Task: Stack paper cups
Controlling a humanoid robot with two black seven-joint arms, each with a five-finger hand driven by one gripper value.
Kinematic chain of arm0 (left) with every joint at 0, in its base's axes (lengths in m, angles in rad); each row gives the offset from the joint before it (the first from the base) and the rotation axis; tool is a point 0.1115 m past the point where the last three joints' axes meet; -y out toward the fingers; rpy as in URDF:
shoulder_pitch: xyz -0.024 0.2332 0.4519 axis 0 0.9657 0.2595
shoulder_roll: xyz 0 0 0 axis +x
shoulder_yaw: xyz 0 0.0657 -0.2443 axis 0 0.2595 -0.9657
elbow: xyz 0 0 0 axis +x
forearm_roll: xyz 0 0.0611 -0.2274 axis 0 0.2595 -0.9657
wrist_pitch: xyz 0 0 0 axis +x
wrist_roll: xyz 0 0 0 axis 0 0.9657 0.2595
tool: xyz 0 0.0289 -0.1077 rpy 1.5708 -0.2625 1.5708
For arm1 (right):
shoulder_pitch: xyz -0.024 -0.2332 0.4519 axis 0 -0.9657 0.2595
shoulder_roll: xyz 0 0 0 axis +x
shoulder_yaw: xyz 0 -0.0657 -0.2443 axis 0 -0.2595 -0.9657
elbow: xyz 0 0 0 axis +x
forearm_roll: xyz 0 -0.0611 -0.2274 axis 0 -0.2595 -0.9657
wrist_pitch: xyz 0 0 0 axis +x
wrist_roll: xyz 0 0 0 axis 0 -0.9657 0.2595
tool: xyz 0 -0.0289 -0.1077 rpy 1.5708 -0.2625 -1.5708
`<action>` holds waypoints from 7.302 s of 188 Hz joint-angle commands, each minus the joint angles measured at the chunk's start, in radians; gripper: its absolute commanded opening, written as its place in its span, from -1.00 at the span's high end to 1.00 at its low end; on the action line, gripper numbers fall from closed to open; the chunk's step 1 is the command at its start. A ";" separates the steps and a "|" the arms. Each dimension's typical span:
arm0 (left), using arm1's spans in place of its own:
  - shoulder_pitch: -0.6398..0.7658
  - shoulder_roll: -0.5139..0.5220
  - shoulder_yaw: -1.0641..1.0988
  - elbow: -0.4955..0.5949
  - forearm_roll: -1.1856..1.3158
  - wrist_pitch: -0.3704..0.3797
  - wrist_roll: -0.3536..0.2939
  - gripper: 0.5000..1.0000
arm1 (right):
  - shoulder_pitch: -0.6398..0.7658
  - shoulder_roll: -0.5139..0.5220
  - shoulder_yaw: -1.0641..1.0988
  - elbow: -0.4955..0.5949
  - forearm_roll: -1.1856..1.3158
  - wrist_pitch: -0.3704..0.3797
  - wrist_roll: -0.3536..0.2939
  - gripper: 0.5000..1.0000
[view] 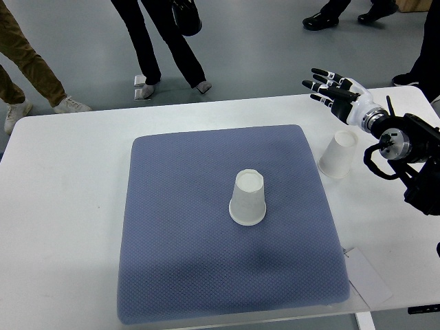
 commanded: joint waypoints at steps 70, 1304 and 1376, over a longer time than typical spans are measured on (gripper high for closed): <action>0.003 0.000 0.002 0.009 0.000 0.000 0.000 -1.00 | 0.000 -0.001 0.002 0.001 0.001 0.006 0.000 -0.65; 0.003 0.000 -0.001 0.006 0.000 0.000 0.000 -1.00 | 0.313 -0.436 -0.554 0.875 -1.207 0.180 0.276 1.00; 0.003 0.000 -0.001 0.006 0.000 0.000 0.000 -1.00 | 0.309 -0.435 -0.590 0.869 -1.209 0.126 0.278 -0.65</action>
